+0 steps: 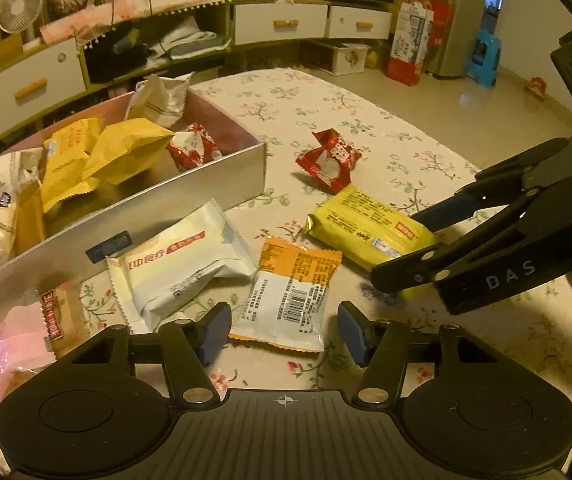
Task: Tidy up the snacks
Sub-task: 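Grasp an orange-label pack with the left gripper while the right grasps a yellow pack, then lower the orange-label pack and yellow pack into the box and open both grippers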
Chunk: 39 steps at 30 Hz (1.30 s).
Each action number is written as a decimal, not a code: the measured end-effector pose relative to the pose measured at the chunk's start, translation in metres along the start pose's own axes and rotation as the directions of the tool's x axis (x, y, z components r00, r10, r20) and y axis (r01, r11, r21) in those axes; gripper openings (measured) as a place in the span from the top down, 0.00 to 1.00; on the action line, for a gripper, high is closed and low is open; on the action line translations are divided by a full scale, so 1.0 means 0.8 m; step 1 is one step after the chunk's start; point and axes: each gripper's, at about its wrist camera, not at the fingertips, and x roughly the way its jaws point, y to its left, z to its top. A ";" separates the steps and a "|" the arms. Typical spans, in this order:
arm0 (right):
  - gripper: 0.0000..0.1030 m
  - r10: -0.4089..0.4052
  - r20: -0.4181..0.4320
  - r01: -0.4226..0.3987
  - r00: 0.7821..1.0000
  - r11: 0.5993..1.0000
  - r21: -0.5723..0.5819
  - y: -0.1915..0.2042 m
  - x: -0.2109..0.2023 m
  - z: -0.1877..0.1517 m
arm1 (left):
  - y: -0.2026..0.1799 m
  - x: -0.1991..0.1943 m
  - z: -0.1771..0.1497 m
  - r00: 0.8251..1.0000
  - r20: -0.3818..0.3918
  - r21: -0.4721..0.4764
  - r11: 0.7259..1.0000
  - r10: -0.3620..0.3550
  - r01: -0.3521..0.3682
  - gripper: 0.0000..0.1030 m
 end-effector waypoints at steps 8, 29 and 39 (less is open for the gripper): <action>0.45 -0.029 0.022 0.028 0.999 1.000 0.002 -0.004 0.003 0.002 | -0.010 0.008 0.004 1.000 0.010 0.021 0.999 0.026 -0.026 0.43; 0.56 -0.036 0.074 0.034 0.997 0.999 0.023 -0.011 -0.011 0.012 | -0.028 -0.007 0.018 0.999 0.030 0.018 0.999 0.045 -0.046 0.68; 0.56 -0.022 0.120 0.015 0.993 0.998 0.059 -0.008 -0.029 0.026 | 0.001 -0.040 0.024 0.992 0.078 -0.078 0.993 0.096 -0.090 0.68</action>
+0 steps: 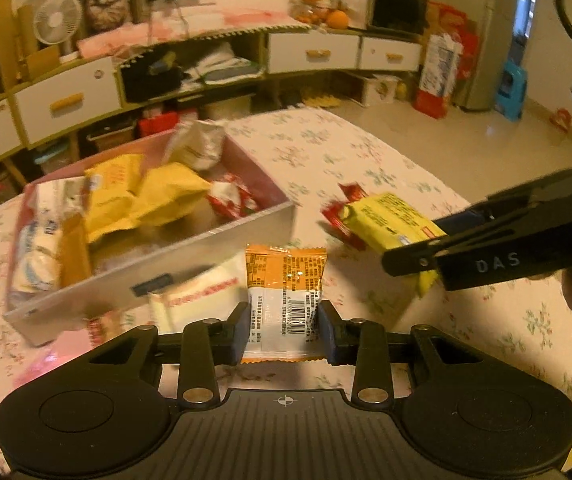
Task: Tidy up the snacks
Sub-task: 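Lower the orange-label pack and yellow pack into the box and open both grippers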
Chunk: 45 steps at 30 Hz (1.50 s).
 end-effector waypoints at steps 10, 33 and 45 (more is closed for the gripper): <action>0.56 0.074 0.069 -0.079 0.995 0.994 0.073 0.023 -0.001 0.030 | 0.055 -0.023 0.022 0.994 0.069 -0.130 0.988 0.087 -0.077 0.68; 0.56 0.144 0.099 -0.159 0.985 0.973 0.166 0.064 0.073 0.083 | 0.122 0.023 0.038 0.974 0.065 -0.237 0.952 0.216 -0.195 0.68; 0.56 0.087 0.098 -0.101 0.991 0.982 0.157 0.076 0.086 0.081 | 0.139 0.041 0.027 0.972 0.028 -0.286 0.934 0.232 -0.214 0.67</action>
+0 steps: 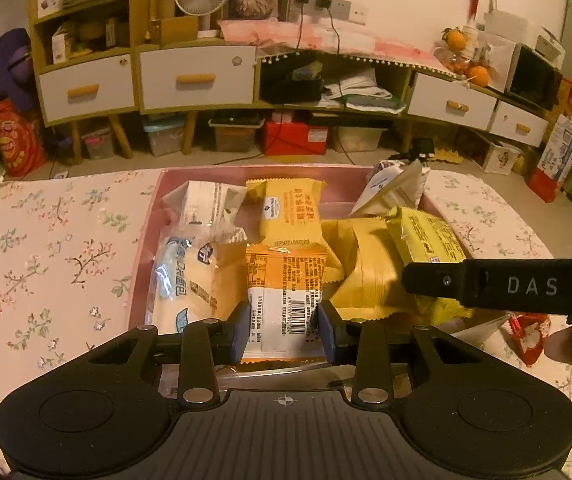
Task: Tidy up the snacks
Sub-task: 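Lower the orange-label pack and yellow pack into the box and open both grippers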
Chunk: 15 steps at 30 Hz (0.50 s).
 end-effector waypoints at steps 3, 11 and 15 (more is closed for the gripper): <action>0.55 0.001 -0.007 -0.001 1.000 1.000 -0.015 0.003 -0.001 -0.001 | -0.005 0.003 -0.001 1.000 -0.005 0.021 1.000 0.006 -0.006 0.67; 0.49 0.015 -0.001 -0.015 1.000 1.000 0.022 -0.005 -0.006 0.005 | -0.008 -0.002 0.001 1.000 -0.015 0.025 1.000 0.000 0.001 0.63; 0.43 0.025 0.004 -0.026 1.000 0.999 0.047 -0.008 -0.008 0.008 | -0.011 -0.006 0.001 1.000 -0.012 0.039 0.999 -0.007 0.008 0.53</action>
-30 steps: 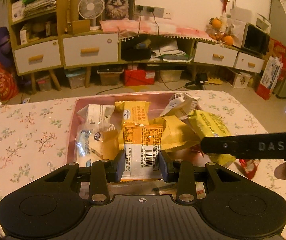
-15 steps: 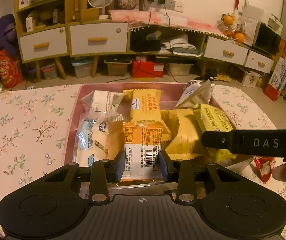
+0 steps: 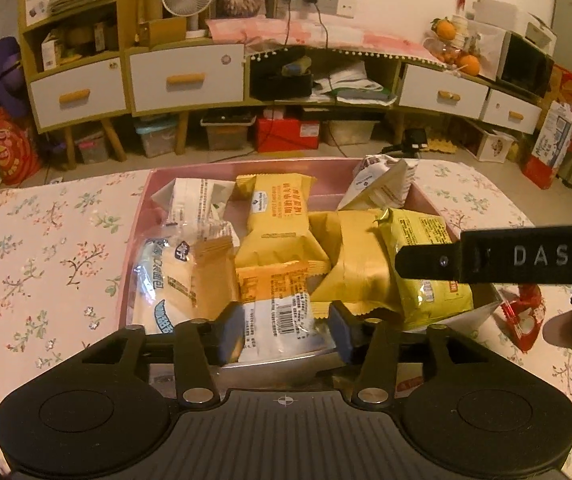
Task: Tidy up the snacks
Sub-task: 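Lower the orange-label pack and yellow pack into the box and open both grippers, then move both tools back over the pink pack and white bread pack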
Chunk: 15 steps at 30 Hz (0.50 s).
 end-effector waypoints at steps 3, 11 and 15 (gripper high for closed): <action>0.40 0.015 0.005 -0.015 1.000 1.000 0.011 0.000 -0.005 -0.002 | -0.001 -0.003 0.000 1.000 -0.005 0.001 1.000 -0.003 0.003 0.50; 0.25 -0.002 0.014 0.002 1.000 1.000 -0.011 0.005 -0.019 -0.005 | -0.005 -0.023 -0.002 1.000 -0.003 0.023 1.000 -0.014 0.014 0.37; 0.20 -0.024 0.015 0.025 1.000 0.999 -0.038 0.005 -0.026 -0.008 | -0.007 -0.039 -0.007 1.000 -0.002 0.053 0.998 -0.024 0.025 0.30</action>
